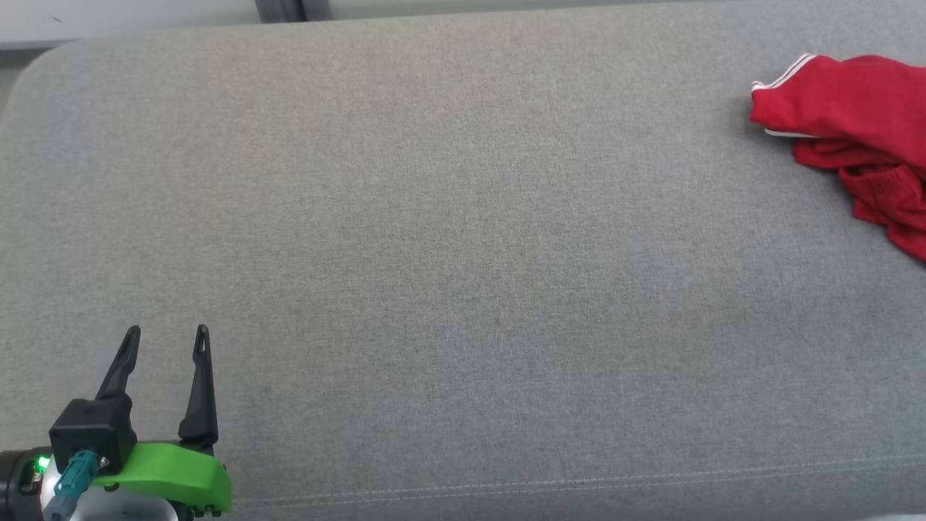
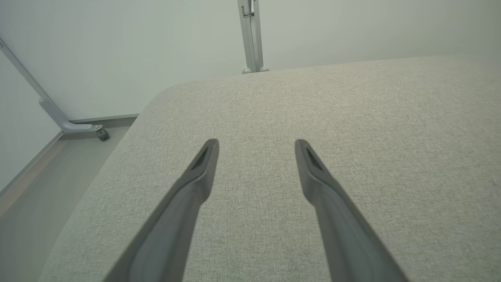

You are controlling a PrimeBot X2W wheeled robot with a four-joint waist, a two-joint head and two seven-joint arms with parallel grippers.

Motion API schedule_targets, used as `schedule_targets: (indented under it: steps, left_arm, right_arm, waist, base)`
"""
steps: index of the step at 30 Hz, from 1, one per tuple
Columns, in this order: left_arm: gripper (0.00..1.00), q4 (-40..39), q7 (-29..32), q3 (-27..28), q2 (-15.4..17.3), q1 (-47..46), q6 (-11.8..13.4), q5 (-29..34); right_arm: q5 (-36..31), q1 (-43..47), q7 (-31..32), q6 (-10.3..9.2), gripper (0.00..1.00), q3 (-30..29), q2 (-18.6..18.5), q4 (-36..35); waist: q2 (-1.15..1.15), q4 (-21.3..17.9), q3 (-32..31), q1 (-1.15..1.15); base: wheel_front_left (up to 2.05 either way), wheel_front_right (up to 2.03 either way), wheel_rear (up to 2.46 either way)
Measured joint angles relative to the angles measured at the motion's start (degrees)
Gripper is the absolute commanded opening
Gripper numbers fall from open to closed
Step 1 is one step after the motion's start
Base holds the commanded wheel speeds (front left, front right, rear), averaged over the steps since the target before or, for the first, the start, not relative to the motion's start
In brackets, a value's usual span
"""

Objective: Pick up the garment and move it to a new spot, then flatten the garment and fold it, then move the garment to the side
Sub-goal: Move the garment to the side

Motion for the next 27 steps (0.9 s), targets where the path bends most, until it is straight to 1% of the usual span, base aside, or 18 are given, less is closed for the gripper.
schedule_targets:
  steps: [2,4,6,9,10,12,19,25,27]
  left_arm:
    - [1.0,0.8,-0.2,0.2,0.0,0.8,0.0,0.1]
    - [1.0,1.4,-0.2,0.1,0.0,2.0,0.0,0.1]
    - [1.0,1.6,-0.3,0.1,-0.1,3.4,0.0,0.1]
    - [1.0,2.1,-0.8,0.5,-0.4,5.1,0.1,0.1]
    - [1.0,2.1,-0.8,0.5,-0.4,5.1,0.1,0.1]
    - [1.0,2.5,-1.2,0.4,-0.5,6.2,0.3,0.1]
    - [1.0,3.4,-2.0,0.4,-0.6,8.1,0.4,0.1]
    - [1.0,3.6,-2.9,0.9,-0.6,9.8,0.4,0.1]
    - [1.0,3.7,-3.4,1.0,-0.5,10.0,0.4,0.1]
  right_arm:
    - [-1.4,2.3,0.0,-0.55,1.0,1.0,1.1,-0.7]
    - [-1.4,4.6,0.0,-0.69,1.0,1.2,2.6,-1.3]
    - [-1.4,7.2,-0.1,-1.56,1.0,1.5,4.1,-1.9]
    - [-2.1,11.4,-0.2,-1.71,1.0,3.2,6.2,-2.4]
    - [-2.1,11.4,-0.2,-1.71,1.0,3.2,6.2,-2.4]
    - [-2.1,14.5,-0.2,-2.67,1.0,3.2,7.9,-2.5]
    - [-2.9,23.6,-0.3,-3.59,1.0,3.4,11.6,-2.7]
    - [-6.0,27.4,-0.3,-3.7,1.0,3.5,13.1,-5.9]
    - [-6.8,27.8,-0.3,-4.04,1.0,3.2,13.4,-7.0]
  waist:
    - [0.0,0.7,-1.6,0.0]
    - [0.0,1.4,-3.1,0.0]
    - [0.0,2.0,-4.6,0.0]
    - [0.0,2.7,-6.7,0.0]
    - [0.0,2.7,-6.7,0.0]
    - [0.0,3.1,-8.0,0.0]
    - [0.0,4.1,-11.5,0.0]
    - [0.0,4.7,-13.2,0.0]
    - [0.0,4.9,-13.3,0.0]
  base:
    - [0.0,0.0,0.0]
    - [0.0,0.0,0.0]
    - [0.0,0.0,0.0]
    - [0.0,0.0,0.0]
    - [0.0,0.0,0.0]
    - [0.0,0.0,0.0]
    - [0.0,0.0,0.0]
    - [0.0,0.0,0.0]
    - [0.0,0.0,0.0]
